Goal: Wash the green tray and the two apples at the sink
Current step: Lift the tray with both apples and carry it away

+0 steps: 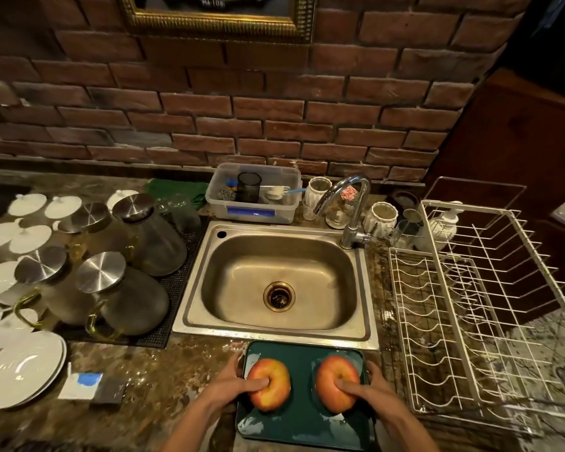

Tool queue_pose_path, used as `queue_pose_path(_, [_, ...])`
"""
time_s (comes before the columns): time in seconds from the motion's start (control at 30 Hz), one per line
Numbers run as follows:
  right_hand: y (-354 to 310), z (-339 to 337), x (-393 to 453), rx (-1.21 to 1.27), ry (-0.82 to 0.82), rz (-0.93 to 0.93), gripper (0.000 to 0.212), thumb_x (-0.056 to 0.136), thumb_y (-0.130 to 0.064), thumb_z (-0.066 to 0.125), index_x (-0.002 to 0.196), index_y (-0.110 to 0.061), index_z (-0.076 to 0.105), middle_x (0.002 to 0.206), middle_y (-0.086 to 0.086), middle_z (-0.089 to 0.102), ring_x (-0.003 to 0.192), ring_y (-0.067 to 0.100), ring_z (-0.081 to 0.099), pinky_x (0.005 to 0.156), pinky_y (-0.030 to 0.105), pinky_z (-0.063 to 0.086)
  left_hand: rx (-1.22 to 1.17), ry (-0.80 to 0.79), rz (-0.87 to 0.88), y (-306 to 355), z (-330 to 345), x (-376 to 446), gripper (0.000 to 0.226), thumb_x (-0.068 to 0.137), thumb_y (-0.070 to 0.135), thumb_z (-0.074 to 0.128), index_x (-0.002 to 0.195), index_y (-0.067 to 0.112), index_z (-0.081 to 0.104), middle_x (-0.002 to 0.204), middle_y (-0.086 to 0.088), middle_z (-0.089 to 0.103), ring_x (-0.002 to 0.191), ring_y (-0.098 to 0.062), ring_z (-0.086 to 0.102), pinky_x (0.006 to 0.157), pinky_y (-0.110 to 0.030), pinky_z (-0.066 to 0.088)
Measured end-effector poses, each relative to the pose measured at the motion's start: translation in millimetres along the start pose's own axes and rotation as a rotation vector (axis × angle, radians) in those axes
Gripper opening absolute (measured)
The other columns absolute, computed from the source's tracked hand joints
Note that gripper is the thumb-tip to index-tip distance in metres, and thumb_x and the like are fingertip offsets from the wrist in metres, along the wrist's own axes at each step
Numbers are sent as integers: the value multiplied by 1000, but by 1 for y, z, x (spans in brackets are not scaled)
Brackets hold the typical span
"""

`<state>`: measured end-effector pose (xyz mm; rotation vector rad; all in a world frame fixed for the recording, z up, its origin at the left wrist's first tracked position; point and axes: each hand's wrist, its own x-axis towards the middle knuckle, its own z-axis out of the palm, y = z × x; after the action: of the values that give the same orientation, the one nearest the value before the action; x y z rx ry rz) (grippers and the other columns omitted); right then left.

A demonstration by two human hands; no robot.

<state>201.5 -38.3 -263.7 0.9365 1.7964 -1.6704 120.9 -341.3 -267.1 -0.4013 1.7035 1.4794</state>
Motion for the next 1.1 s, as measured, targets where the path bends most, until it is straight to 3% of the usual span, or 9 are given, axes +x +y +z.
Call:
queue_pose_path(0.07, [2,1,-1,27,28,-24,138,45,-44,96,156,-22,17,152,13,37,126,29,46,104,41,39,-20,14,-26,-2,4,0,104,70,6,88,154,14,27,123,-1,57,113,-25,56,106,-42,46])
queue_pose_path(0.13, [3,2,-1,64,36,-51,135,45,-43,96,155,-20,22,151,13,38,122,26,47,108,41,39,-54,14,-41,-3,4,-1,101,69,7,89,152,15,33,104,6,55,104,-22,57,101,-43,49])
queue_pose_path(0.27, [6,4,0,132,45,-77,142,39,-48,97,156,-20,22,155,16,33,139,36,39,115,52,36,-96,20,-58,-3,4,-5,110,65,13,92,154,21,29,130,-7,50,113,-25,52,100,-44,50])
queue_pose_path(0.5, [3,3,2,140,108,-48,117,56,-27,93,153,-14,28,149,17,41,129,32,46,109,45,42,-66,83,-19,-5,11,-11,105,66,18,92,153,25,32,148,-15,43,110,-22,49,101,-41,46])
queue_pose_path(0.63, [1,2,3,135,127,-6,103,62,-17,92,148,-10,36,103,-4,56,89,12,54,86,32,47,-47,118,0,-6,12,-10,104,67,17,91,153,21,33,149,-16,43,119,-27,50,106,-44,44])
queue_pose_path(0.7, [0,2,5,151,120,15,99,62,-15,93,146,-9,41,94,-9,56,87,11,57,91,36,48,-36,138,12,-6,11,-8,104,68,20,91,154,19,32,150,-16,43,129,-31,49,109,-44,43])
queue_pose_path(0.8, [-3,2,5,157,108,21,97,52,-21,96,137,-17,50,101,-5,62,100,20,61,101,43,49,-39,142,11,-1,9,-7,106,65,23,92,154,19,33,149,-16,44,131,-33,49,111,-45,43])
queue_pose_path(0.97, [-17,1,5,156,59,32,93,43,-28,94,124,-24,47,106,-4,59,97,16,59,90,38,50,16,117,47,13,2,-4,134,35,44,92,153,18,34,149,-15,45,128,-31,51,110,-46,44])
queue_pose_path(1.1, [-31,-2,12,123,31,34,92,50,-25,96,126,-22,45,107,0,58,99,20,59,94,43,51,39,115,40,28,-5,1,130,39,47,90,152,19,33,148,-14,45,128,-30,51,108,-44,46])
